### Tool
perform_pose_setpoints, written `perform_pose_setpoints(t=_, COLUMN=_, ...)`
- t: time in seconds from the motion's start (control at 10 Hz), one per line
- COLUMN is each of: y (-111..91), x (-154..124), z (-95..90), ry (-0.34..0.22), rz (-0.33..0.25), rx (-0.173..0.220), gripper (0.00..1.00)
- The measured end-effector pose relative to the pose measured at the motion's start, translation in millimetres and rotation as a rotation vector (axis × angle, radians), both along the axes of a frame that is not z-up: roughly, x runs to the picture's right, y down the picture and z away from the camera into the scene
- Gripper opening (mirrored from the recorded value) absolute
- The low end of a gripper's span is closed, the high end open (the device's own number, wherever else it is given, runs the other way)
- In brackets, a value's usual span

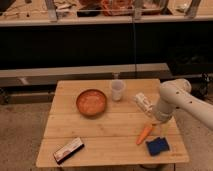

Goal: Place the pepper in the ceramic bowl

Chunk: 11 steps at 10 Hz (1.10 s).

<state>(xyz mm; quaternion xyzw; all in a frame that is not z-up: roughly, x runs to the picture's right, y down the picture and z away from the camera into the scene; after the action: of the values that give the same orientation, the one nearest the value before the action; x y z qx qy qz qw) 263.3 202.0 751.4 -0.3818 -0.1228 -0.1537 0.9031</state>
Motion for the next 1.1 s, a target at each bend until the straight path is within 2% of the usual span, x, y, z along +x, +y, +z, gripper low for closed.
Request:
perform_pose_setpoints(t=0.2, y=13.2, x=-1.2, z=10.9, ry=-0.085, rz=-0.073, rx=0.021, gripper=0.8)
perform_pose_setpoints(t=0.5, y=36.0, x=-0.1, z=35.5, ry=-0.172, rz=-0.146, rx=0.059, gripper=0.8)
perform_pose_setpoints(t=0.7, y=38.4, x=-0.5, z=41.7, ry=-0.182, rz=-0.16, rx=0.065, gripper=0.8)
perform_pose_setpoints(t=1.0, y=35.9, x=-1.5, z=49.9, ry=-0.183, rz=-0.17, rx=0.07, gripper=0.66)
perform_pose_setpoints(t=1.1, y=35.8, x=-0.8, z=55.1, ry=-0.182, rz=-0.173, rx=0.062, gripper=0.66)
